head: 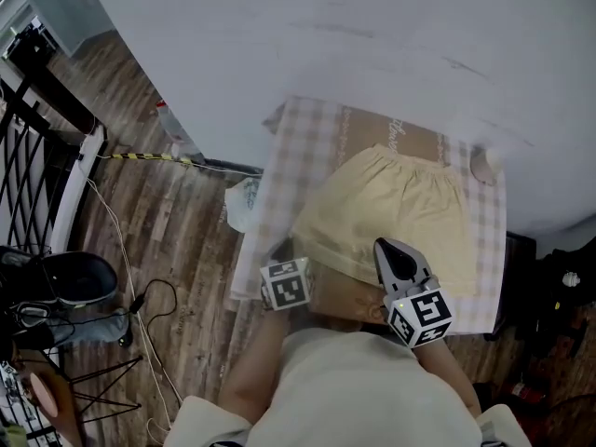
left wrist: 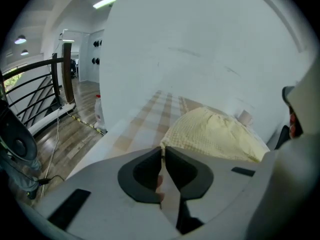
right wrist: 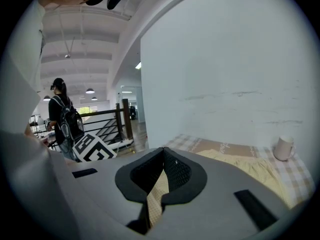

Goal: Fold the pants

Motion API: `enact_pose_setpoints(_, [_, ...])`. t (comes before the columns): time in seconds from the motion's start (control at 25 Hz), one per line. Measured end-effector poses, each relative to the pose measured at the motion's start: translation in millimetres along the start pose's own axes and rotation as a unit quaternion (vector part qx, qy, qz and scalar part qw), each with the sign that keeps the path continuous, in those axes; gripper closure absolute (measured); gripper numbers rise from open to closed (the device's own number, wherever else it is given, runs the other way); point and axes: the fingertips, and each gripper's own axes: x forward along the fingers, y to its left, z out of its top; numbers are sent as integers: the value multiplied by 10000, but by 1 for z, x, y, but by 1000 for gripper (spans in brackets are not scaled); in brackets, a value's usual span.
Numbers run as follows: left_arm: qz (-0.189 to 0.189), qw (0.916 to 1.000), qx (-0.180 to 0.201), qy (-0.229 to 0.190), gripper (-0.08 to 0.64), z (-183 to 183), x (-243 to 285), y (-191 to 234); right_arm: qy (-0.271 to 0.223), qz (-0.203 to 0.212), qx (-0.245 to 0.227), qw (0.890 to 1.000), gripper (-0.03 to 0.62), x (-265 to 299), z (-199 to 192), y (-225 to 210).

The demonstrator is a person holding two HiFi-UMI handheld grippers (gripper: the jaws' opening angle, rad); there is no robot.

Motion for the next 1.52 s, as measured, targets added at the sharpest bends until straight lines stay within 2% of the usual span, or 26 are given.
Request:
enact_pose_setpoints(0.16, [-49, 9989, -116, -444, 535, 16, -17, -14, -30, 107, -17, 9999, 592, -16, -2, -20])
enact_pose_setpoints(0.48, [13, 9963, -355, -784, 537, 25, -43, -55, -179, 351, 1, 9992, 592, -52, 0, -61])
enact_pose_setpoints(0.6, [-3, 9950, -453, -888, 537, 26, -50, -75, -238, 402, 2, 9989, 592, -65, 1, -78])
enact_pose_setpoints(1.0, [-145, 9922, -436, -1160, 538, 35, -65, -144, -441, 449, 71, 9980, 592, -102, 2, -125])
enact_pose_setpoints(1.52, [-555, 9874, -419, -1424, 540, 36, -79, -250, -432, 493, 76, 9978, 592, -150, -13, -190])
